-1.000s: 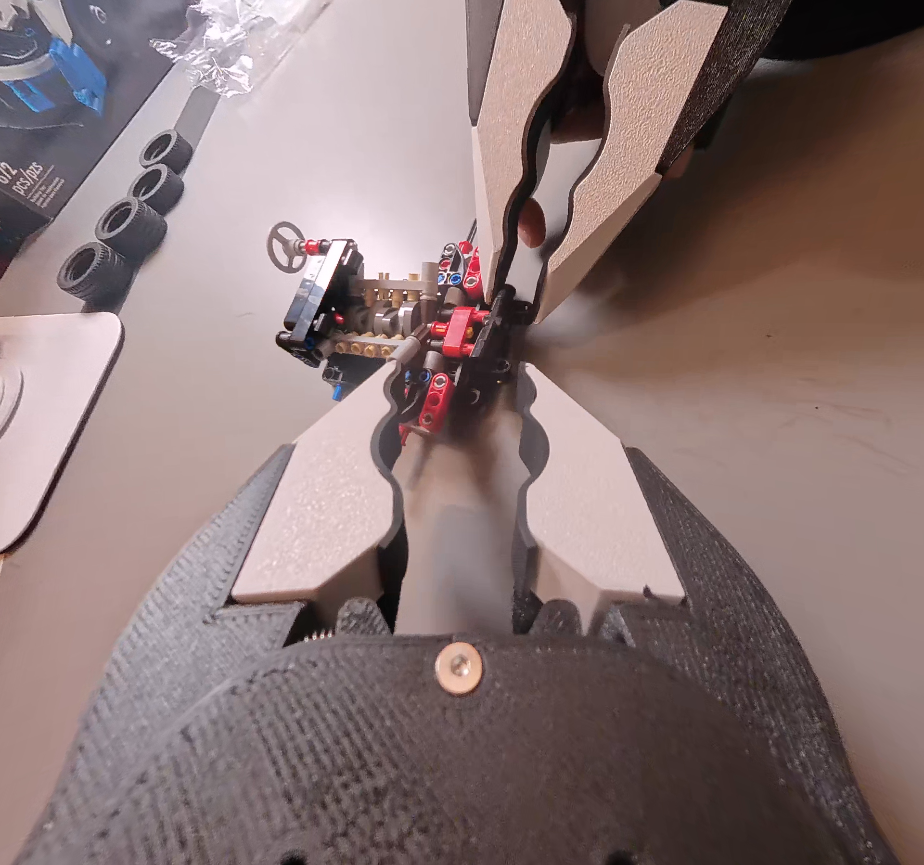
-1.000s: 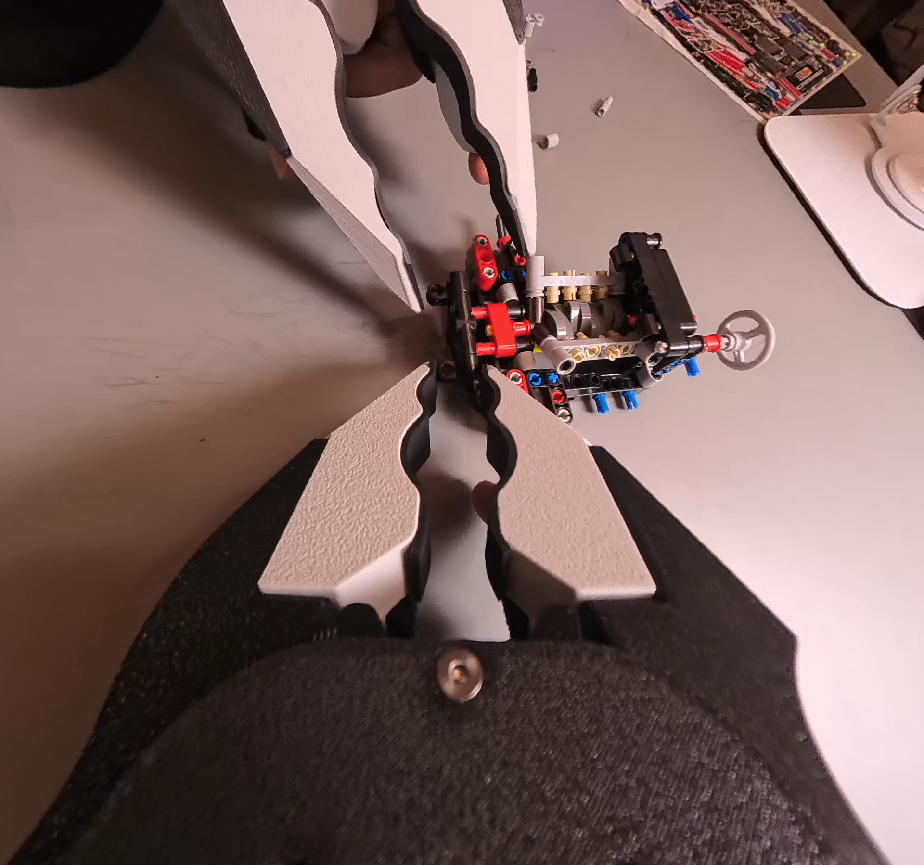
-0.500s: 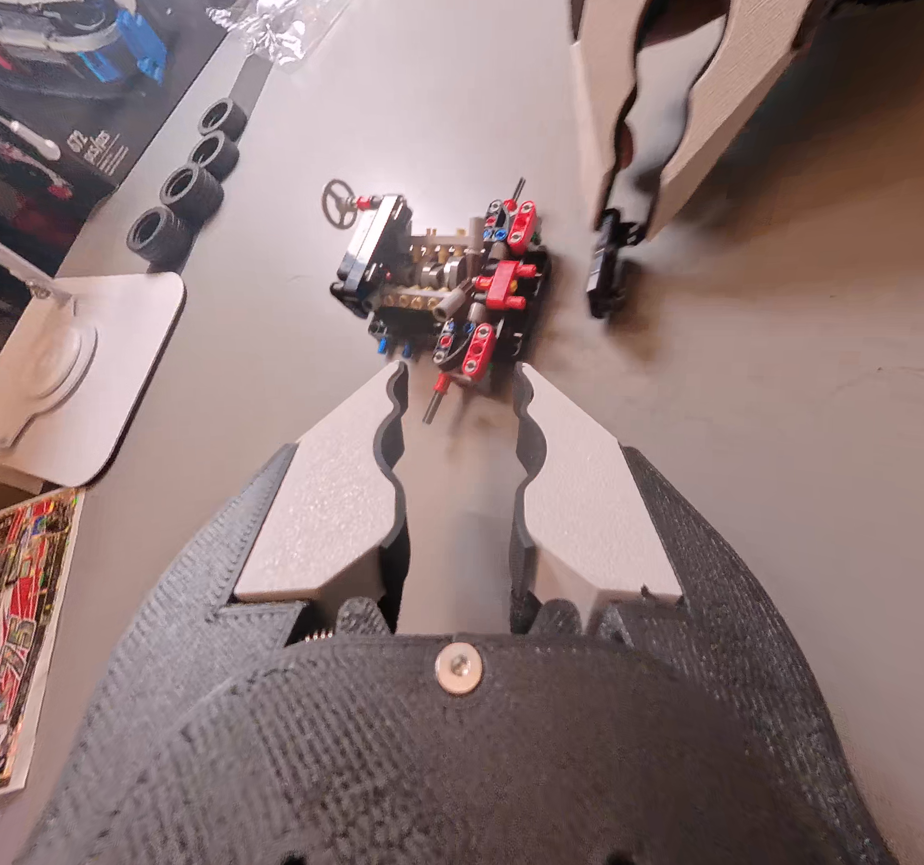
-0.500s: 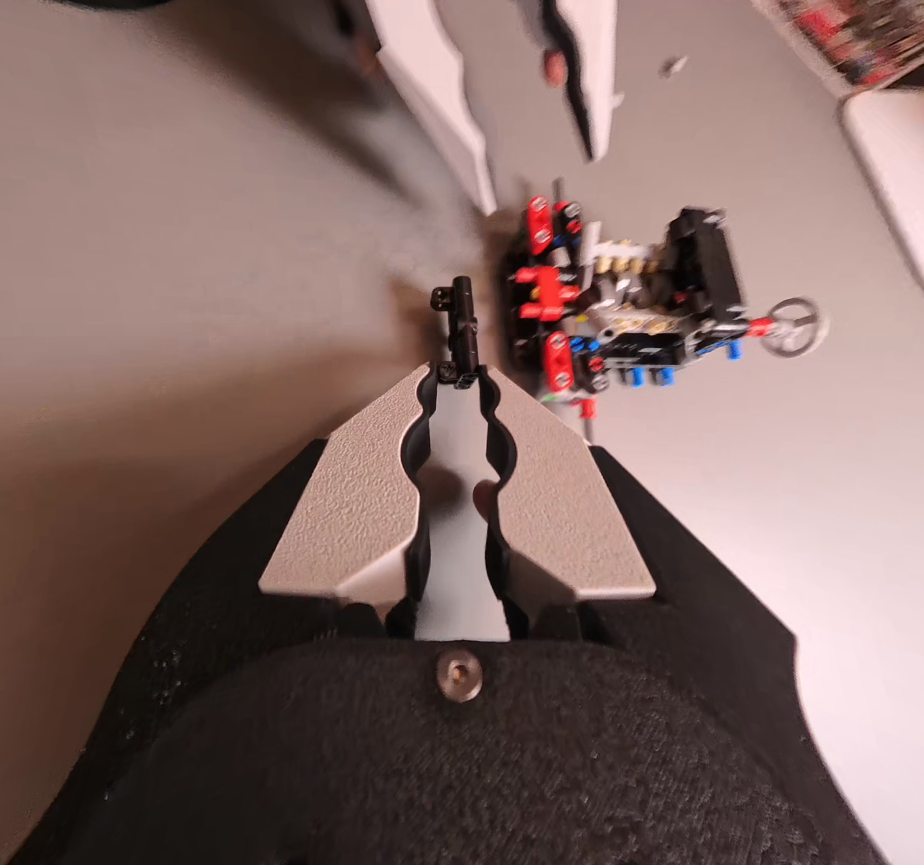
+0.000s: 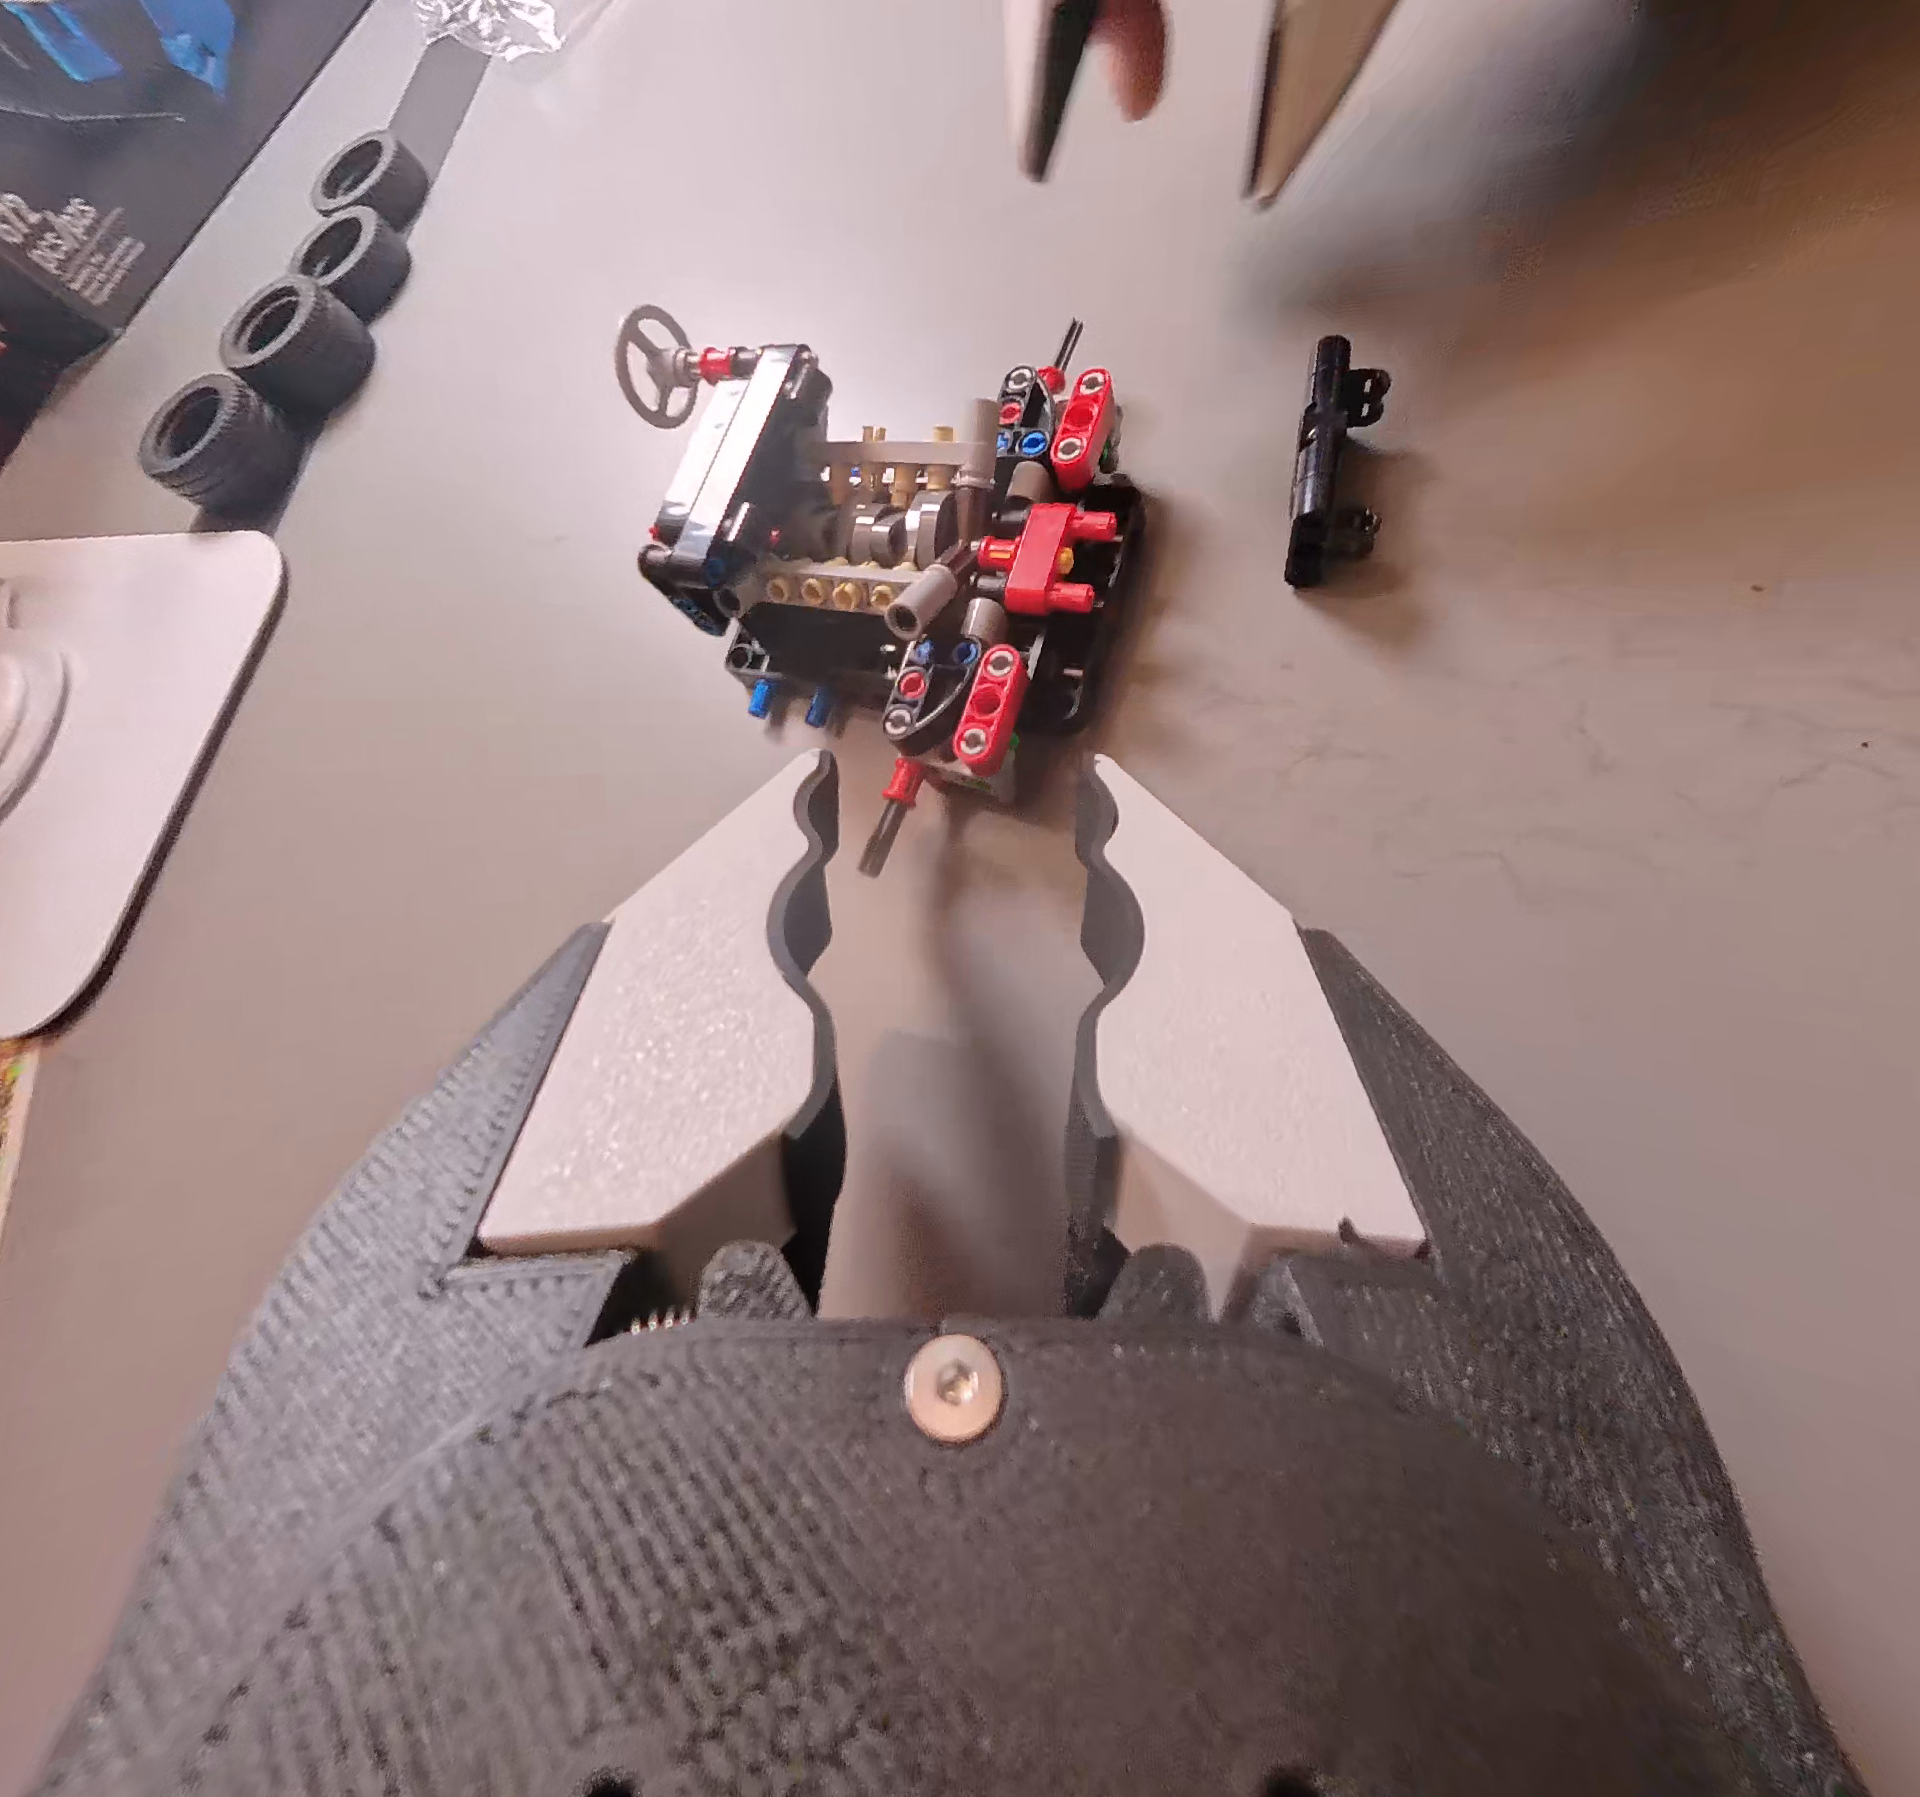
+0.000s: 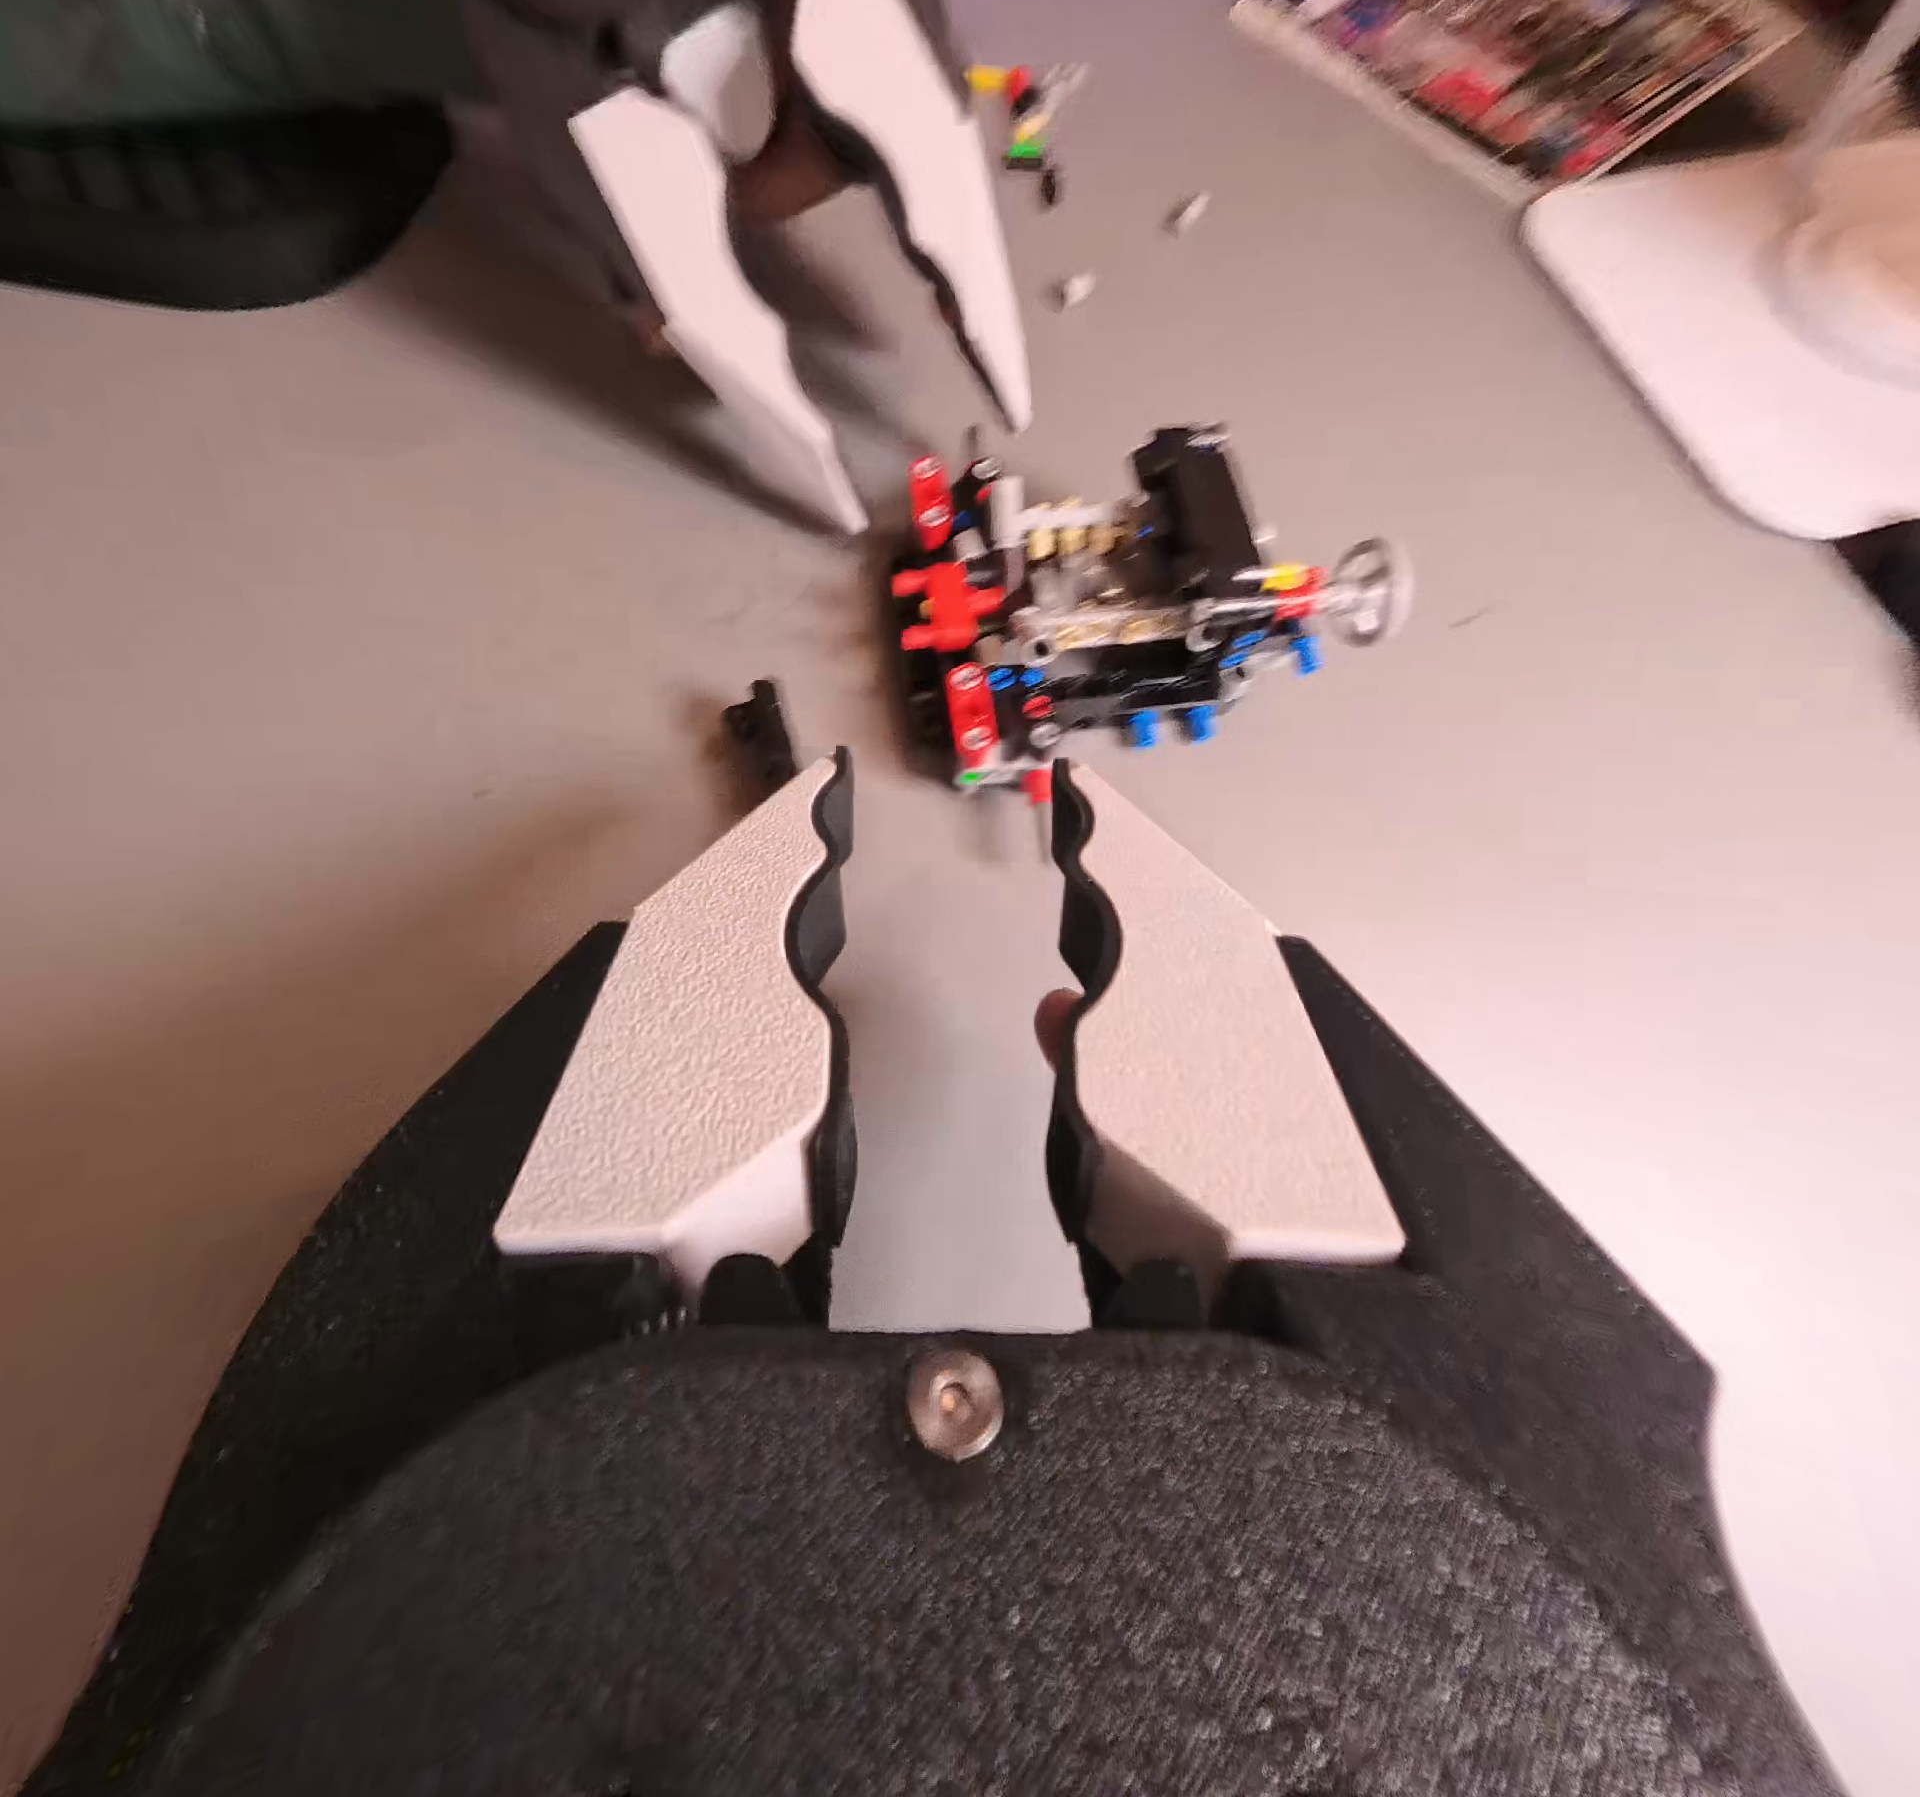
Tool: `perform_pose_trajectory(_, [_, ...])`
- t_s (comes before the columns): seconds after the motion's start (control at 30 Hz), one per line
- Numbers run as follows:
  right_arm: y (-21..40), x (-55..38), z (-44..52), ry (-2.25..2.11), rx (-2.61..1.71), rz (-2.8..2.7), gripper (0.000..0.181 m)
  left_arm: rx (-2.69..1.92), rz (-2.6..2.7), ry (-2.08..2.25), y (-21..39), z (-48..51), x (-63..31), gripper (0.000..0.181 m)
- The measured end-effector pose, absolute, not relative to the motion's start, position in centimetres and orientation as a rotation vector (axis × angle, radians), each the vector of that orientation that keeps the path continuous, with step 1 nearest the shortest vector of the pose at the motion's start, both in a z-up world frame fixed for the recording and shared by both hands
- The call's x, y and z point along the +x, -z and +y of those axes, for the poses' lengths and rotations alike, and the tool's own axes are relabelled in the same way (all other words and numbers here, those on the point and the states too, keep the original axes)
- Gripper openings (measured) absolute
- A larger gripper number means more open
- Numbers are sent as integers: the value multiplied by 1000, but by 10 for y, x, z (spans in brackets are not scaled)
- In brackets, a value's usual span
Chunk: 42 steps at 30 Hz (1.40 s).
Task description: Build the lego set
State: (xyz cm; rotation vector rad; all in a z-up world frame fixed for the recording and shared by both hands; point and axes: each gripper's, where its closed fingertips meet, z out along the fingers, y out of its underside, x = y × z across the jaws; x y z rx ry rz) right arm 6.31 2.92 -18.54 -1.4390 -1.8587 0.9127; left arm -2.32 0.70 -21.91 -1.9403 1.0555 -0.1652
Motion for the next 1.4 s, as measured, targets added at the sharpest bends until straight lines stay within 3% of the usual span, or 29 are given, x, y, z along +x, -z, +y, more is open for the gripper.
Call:
perform_pose_trajectory(0.13, [210, 42, 40, -697, -1336, -1904, 43, -1968, 1119, 186, 229, 12, -17, 36])
perform_pose_trajectory(0.2, [220, 34, 38, -657, -1305, -1928, 34, -1972, 1098, 187, 228, 15, -17, 26])
perform_pose_trajectory(0.23, [222, 32, 37, -656, -1297, -1933, 26, -1976, 1089, 180, 228, 16, -18, 26])
perform_pose_trajectory(0.43, [206, 36, 20, -892, -1379, -1979, 25, -2031, 984, 451, 209, -5, -10, 25])
perform_pose_trajectory(0.6, [164, 43, -5, -1464, -1715, -1974, 24, -1971, 880, 721, 162, -30, 1, 27])
perform_pose_trajectory(0.7, [141, 39, -17, -1795, -1921, -1848, 23, -1875, 905, 703, 140, -44, 4, 39])
perform_pose_trajectory(1.1, [146, 16, -11, -2019, -2072, -1461, 21, -1884, 777, 425, 173, -47, 38, 66])
perform_pose_trajectory(1.2, [146, 8, 2, -2021, -2111, -1246, 9, -1919, 627, 354, 178, -35, 46, 73])
perform_pose_trajectory(1.4, [145, 1, 12, -1973, -2091, -1046, 8, -1983, 517, 218, 189, -10, 42, 57])
